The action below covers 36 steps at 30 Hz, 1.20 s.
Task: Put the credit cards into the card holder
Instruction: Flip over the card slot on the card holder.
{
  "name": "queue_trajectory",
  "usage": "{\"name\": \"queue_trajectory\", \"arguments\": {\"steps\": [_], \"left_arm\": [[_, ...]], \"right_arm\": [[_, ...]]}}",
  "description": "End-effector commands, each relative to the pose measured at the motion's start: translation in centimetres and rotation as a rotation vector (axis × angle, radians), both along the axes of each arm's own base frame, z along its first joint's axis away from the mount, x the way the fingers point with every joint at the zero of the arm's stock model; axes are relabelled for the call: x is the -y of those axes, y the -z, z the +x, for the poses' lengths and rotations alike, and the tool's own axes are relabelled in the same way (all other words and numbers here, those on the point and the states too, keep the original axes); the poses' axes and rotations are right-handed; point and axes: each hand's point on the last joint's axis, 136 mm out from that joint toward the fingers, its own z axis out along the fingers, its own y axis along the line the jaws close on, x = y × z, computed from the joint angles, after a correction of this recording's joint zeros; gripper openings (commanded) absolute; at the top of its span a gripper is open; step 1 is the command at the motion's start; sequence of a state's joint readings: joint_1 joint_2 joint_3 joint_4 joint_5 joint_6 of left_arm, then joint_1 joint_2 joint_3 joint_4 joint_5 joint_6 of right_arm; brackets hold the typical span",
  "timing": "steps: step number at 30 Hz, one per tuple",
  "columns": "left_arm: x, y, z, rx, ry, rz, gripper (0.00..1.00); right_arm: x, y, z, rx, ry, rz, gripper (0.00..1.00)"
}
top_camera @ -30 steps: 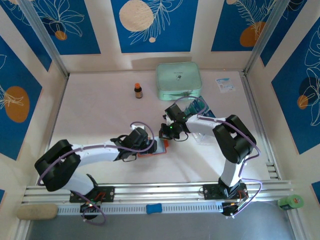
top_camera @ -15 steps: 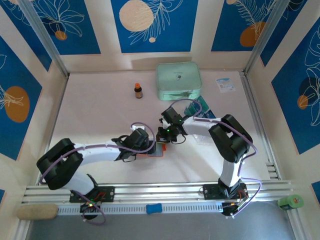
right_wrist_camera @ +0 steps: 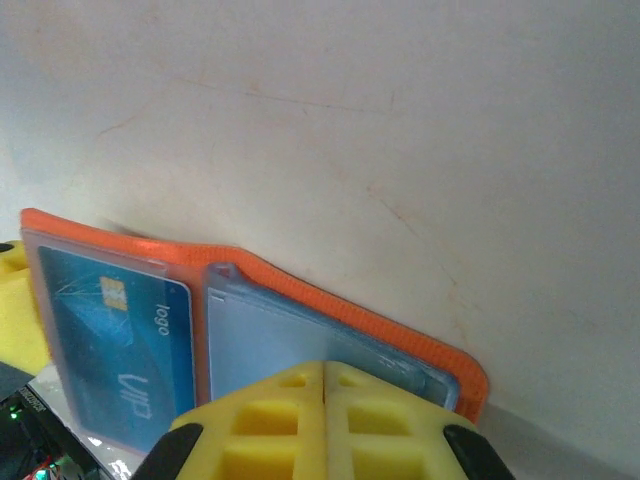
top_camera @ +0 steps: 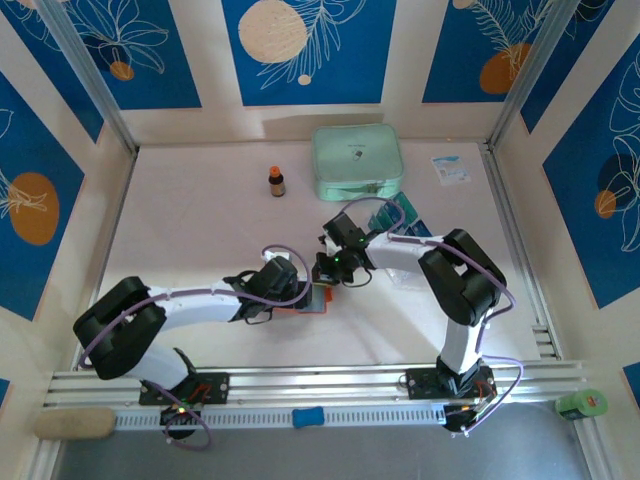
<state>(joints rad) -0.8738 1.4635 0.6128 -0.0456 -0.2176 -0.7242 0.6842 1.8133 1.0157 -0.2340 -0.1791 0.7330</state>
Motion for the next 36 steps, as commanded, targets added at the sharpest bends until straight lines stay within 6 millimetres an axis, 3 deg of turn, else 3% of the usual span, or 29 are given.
{"name": "queue_trajectory", "arguments": {"steps": [1, 11, 20, 28, 36], "left_arm": [[-0.7, 0.5, -0.5, -0.011, 0.010, 0.048, 1.00], [-1.2, -0.4, -0.5, 0.015, 0.011, 0.050, 1.00], [-1.5, 0.1, -0.8, 0.012, 0.017, 0.064, 1.00], [-1.5, 0.7, -0.9, 0.002, 0.021, 0.068, 1.00], [-1.6, 1.2, -1.0, -0.006, 0.026, 0.079, 1.00]], "right_arm": [[0.5, -2.3, 0.4, 0.031, 0.026, 0.012, 0.00], [0.6, -1.8, -0.4, 0.016, 0.035, -0.001, 0.00], [0.8, 0.4, -1.3, -0.014, 0.028, -0.053, 0.00], [-0.8, 1.9, -1.7, -0.071, -0.007, -0.035, 0.00], [-1.2, 1.8, -1.6, -0.082, 0.001, -0.017, 0.00]]}}
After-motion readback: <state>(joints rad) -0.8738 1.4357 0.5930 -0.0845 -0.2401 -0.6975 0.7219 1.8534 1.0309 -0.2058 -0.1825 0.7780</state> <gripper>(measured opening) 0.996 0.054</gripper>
